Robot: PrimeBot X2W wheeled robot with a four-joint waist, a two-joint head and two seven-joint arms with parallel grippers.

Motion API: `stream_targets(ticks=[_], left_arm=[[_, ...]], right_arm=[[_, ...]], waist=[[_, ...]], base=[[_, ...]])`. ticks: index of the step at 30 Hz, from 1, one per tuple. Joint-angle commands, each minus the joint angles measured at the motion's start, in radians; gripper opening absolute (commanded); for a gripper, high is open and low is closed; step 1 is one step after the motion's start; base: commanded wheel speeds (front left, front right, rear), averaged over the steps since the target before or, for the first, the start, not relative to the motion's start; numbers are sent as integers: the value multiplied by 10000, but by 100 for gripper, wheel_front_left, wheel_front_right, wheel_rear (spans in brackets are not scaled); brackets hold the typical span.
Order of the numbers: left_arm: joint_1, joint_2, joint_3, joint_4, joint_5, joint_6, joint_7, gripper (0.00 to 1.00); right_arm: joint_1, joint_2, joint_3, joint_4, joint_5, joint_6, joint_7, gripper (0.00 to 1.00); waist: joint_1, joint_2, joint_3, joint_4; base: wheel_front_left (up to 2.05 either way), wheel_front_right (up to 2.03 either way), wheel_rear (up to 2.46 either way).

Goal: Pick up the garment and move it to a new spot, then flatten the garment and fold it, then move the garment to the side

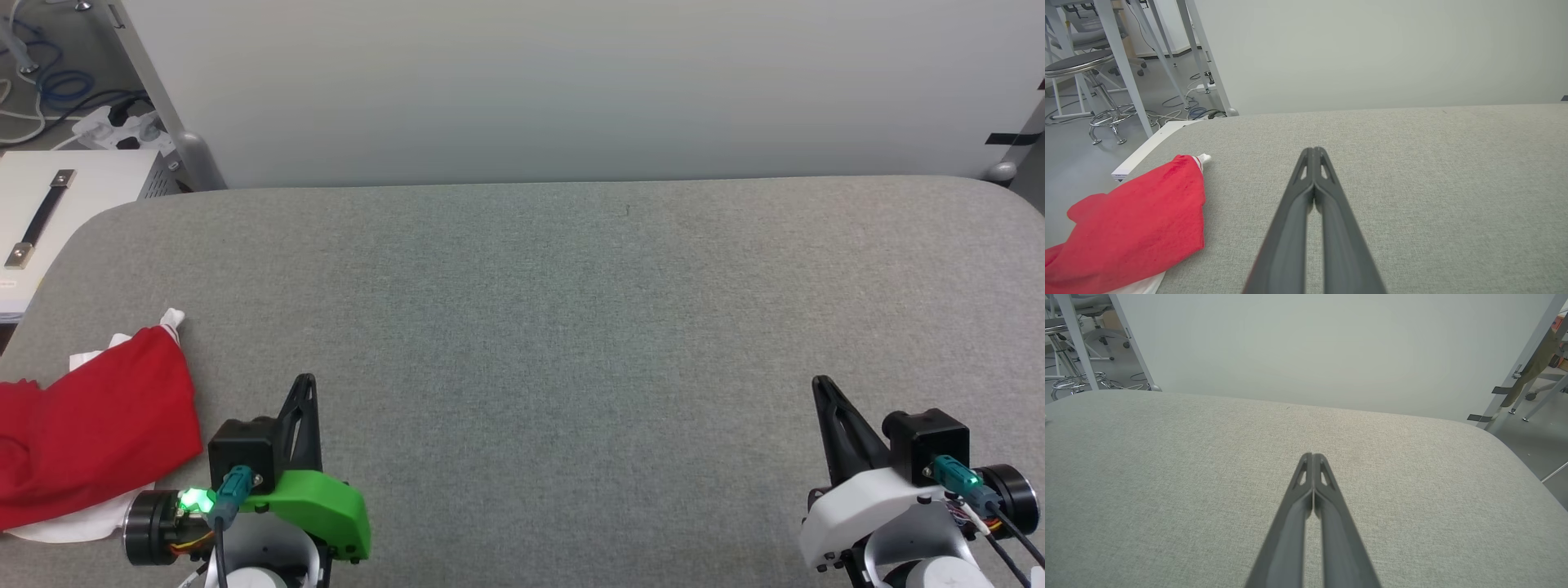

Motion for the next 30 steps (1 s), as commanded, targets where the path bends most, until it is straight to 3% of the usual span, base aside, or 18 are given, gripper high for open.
stream_targets(ticks=[1, 22, 23, 30], left_arm=[[-182, -59, -9, -16, 97, -30, -9, 0], [-182, -59, -9, -16, 97, -30, -9, 0], [2, 2, -1, 0, -6, -1, -3, 100], [-31, 0, -31, 26, -74, -30, -89, 100]], right_arm=[[-163, 17, 18, 18, -95, -15, -70, 0], [-163, 17, 18, 18, -95, -15, -70, 0], [3, 0, -2, -2, 5, 0, 2, 100], [-15, -1, -4, 41, 81, -1, -75, 100]], waist=[[0, 0, 0, 0], [0, 0, 0, 0], [0, 0, 0, 0], [0, 0, 5, 1]], base=[[0, 0, 0], [0, 0, 0], [0, 0, 0], [0, 0, 0]])
